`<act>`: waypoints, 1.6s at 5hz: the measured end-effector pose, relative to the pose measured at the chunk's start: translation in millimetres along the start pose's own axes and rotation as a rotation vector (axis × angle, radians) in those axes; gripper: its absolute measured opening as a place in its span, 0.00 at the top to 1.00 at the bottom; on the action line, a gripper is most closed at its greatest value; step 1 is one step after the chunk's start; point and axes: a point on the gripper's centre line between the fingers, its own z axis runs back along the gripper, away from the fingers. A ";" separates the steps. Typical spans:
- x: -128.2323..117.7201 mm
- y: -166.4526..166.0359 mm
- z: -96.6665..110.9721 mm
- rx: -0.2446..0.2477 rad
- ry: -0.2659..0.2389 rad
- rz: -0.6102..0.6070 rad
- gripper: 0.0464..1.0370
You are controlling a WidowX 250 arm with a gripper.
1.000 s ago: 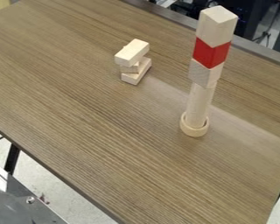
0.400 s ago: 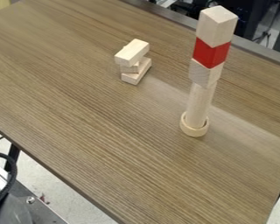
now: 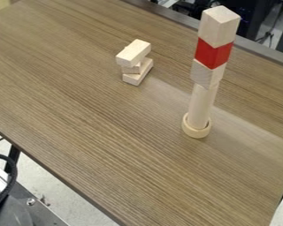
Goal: Move the white block to the upper center of the table
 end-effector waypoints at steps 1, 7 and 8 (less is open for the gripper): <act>-0.3 0.1 -2.7 -0.004 -0.004 0.011 0.04; -6.8 -9.1 -29.7 -0.036 0.098 0.331 0.04; -5.8 -14.2 -37.3 -0.074 0.115 0.288 0.04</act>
